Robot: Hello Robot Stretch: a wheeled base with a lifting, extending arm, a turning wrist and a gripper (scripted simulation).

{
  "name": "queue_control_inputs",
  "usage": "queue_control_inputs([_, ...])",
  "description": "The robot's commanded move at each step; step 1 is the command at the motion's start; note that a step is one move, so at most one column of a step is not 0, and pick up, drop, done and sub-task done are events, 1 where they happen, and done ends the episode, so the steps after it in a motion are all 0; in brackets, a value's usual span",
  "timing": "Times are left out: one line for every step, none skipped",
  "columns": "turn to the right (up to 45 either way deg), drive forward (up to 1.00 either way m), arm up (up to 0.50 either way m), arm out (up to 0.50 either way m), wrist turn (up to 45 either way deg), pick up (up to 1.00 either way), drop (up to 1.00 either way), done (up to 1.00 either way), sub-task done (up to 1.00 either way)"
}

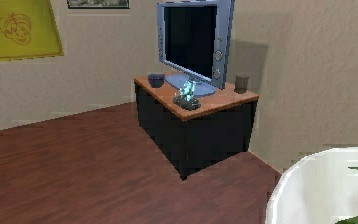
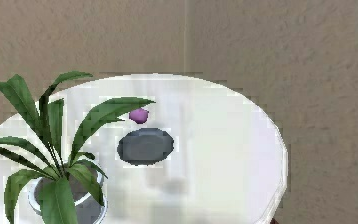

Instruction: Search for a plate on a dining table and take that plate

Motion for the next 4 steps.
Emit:
queue_control_inputs([0.0, 0.0, 0.5, 0.0, 0.0, 0.0, 0.0, 0.0, 0.0])
queue_control_inputs([0.0, 0.0, 0.38, 0.0, 0.0, 0.0, 0.0, 0.0, 0.0])
queue_control_inputs([0.0, 0.0, 0.0, 0.32, 0.0, 0.0, 0.0, 0.0, 0.0])
queue_control_inputs([0.0, 0.0, 0.0, 0.0, 45.0, 0.0, 0.0, 0.0, 0.0])
